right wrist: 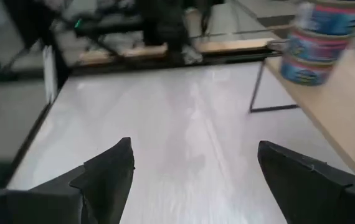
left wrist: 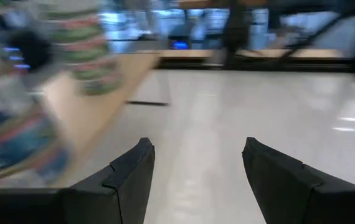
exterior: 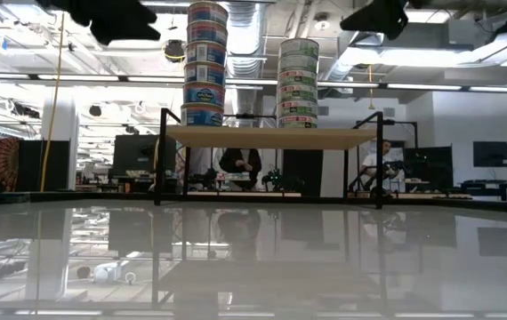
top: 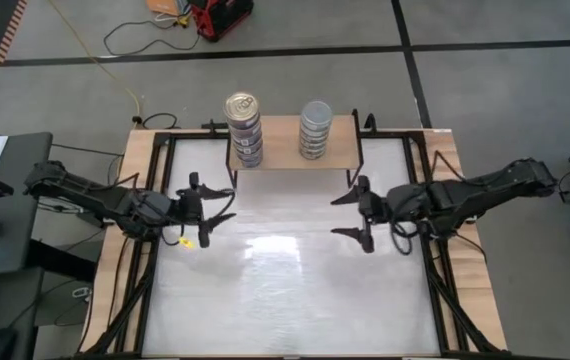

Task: Stack canned seafood by type on shelf
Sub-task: Return to Home Position

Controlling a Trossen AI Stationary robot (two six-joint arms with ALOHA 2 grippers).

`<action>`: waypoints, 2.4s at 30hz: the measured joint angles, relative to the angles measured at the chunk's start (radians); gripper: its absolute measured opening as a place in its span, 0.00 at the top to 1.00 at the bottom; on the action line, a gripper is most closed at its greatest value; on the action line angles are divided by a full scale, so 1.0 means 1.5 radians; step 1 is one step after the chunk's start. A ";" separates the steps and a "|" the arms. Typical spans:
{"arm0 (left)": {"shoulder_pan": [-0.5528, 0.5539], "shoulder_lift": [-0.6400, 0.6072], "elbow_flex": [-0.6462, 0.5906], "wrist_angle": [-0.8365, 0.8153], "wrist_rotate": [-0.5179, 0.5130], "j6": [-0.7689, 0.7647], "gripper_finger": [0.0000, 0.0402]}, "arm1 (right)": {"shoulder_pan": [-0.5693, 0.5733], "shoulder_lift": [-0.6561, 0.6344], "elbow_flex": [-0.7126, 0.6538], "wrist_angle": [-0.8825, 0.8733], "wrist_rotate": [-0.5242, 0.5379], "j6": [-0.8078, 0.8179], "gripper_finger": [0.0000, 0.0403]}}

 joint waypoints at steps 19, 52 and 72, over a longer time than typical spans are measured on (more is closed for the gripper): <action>-0.034 -0.273 -0.218 0.174 0.262 -0.018 0.42 | 0.246 -0.249 -0.248 0.293 0.175 -0.086 0.10; -0.033 -0.512 -0.383 0.131 0.342 -0.035 0.42 | 0.319 -0.613 -0.542 0.323 0.190 -0.157 0.10; -0.033 -0.510 -0.427 0.115 0.445 -0.093 0.42 | 0.319 -0.650 -0.547 0.233 0.099 -0.155 0.10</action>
